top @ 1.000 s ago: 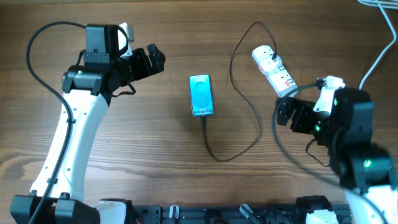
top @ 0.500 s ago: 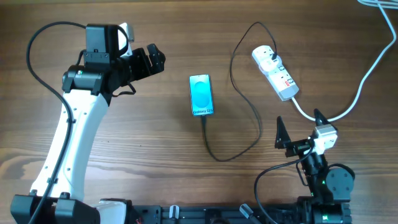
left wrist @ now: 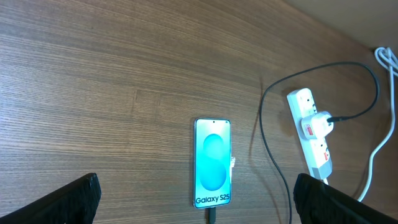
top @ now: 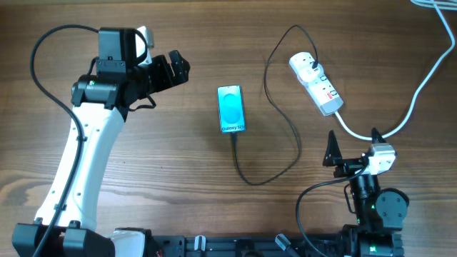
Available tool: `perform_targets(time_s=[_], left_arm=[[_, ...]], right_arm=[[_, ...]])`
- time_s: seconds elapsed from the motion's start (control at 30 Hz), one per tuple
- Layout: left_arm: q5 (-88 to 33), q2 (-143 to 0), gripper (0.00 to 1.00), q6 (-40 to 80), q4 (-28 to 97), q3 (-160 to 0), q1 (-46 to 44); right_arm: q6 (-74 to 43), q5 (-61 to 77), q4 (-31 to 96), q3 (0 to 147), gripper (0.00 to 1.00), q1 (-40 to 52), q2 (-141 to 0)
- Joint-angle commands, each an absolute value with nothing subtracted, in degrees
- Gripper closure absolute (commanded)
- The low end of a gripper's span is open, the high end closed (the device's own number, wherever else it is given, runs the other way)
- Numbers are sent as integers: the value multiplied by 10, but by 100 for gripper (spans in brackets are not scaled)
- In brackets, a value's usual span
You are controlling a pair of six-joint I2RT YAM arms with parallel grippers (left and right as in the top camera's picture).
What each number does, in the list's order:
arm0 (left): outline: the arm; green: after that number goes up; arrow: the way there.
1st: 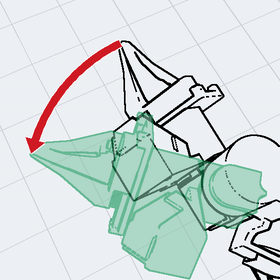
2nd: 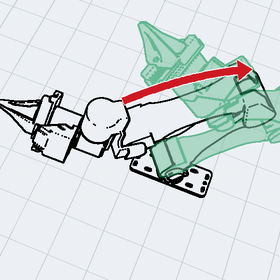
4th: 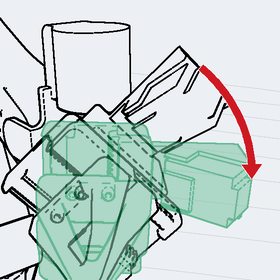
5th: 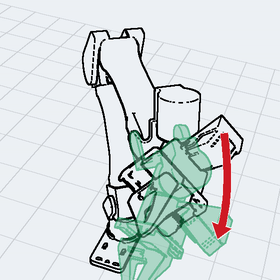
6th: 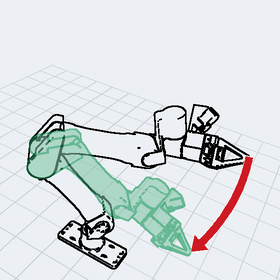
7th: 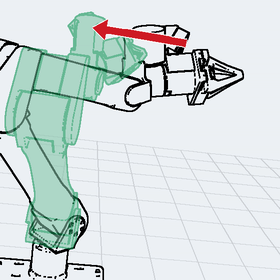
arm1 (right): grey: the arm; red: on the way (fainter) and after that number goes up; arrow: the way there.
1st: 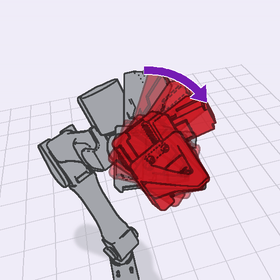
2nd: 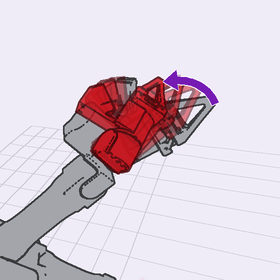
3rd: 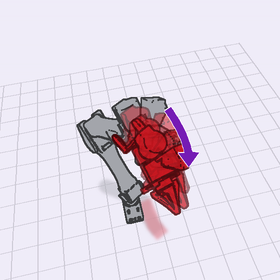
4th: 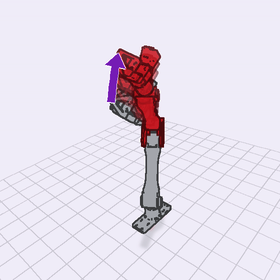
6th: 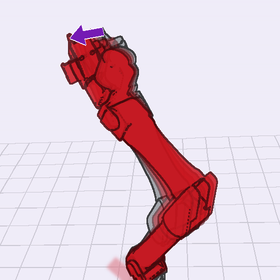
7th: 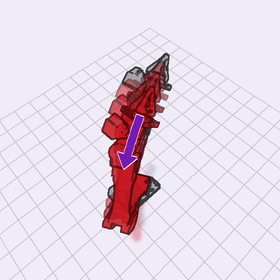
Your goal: Plug charger to phone and switch on socket
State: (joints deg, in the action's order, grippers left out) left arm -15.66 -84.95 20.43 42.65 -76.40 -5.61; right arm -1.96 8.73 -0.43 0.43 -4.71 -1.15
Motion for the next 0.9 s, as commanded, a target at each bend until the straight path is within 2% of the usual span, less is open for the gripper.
perform_targets(time_s=[0.0,0.87], left_arm=[[-151,-850,0,203,425,-765,-56],[-151,-850,0,203,425,-765,-56]], right_arm=[[15,79,-4,3,0,-48,-2],[30,79,-5,3,0,-37,-2]])
